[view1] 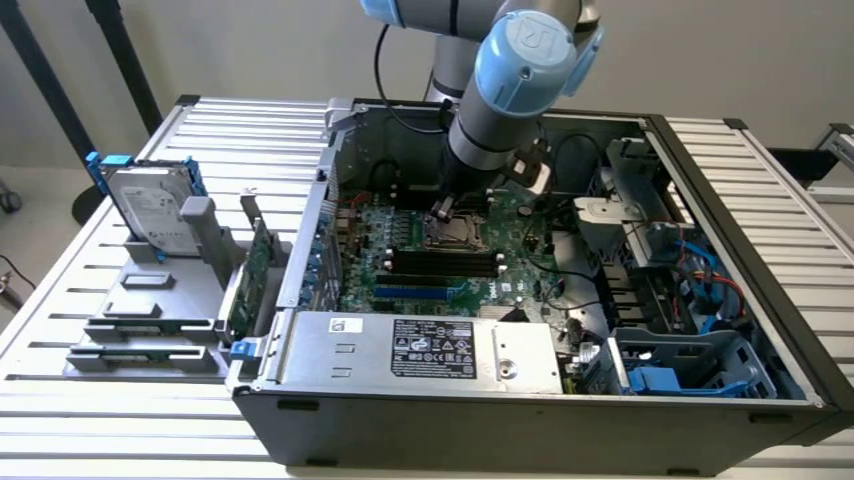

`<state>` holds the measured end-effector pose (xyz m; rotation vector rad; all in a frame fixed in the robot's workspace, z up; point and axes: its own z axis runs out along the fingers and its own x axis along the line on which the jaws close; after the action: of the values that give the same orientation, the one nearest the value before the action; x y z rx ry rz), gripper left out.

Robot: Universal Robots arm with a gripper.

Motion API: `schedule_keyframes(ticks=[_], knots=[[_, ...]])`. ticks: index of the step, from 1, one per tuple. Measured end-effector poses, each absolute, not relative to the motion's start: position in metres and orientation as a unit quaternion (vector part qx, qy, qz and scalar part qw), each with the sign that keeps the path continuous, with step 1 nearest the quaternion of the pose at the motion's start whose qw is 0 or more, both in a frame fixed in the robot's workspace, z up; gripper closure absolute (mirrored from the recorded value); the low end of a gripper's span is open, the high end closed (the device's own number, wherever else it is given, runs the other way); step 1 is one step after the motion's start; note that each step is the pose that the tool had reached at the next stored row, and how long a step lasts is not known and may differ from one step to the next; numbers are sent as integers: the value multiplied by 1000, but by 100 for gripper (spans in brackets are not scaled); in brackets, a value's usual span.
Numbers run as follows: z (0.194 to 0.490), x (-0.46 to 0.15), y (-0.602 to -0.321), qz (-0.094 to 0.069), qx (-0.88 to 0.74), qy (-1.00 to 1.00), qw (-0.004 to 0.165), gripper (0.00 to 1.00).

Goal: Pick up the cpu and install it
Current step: 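Close the cpu cover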

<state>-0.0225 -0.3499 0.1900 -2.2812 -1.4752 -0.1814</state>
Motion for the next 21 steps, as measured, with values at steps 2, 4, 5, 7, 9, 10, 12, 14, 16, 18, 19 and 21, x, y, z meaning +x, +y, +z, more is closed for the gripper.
schedule_keyframes(ticks=[2,4,5,7,9,10,12,14,16,18,19,21], knots=[[190,-22,-350,-65,-820,-529,207,89],[190,-22,-350,-65,-821,-528,207,89],[190,-22,-350,-65,-822,-527,206,89],[190,-22,-350,-65,-823,-526,205,89],[190,-22,-350,-65,-824,-525,205,89],[190,-22,-350,-64,-824,-524,204,89],[190,-22,-350,-64,-825,-523,204,89],[189,-22,-350,-65,-825,-523,204,89],[189,-21,-350,-65,-826,-522,204,89],[189,-21,-350,-65,-826,-521,203,89],[189,-21,-350,-65,-827,-521,203,89],[189,-21,-350,-64,-827,-520,202,89]])
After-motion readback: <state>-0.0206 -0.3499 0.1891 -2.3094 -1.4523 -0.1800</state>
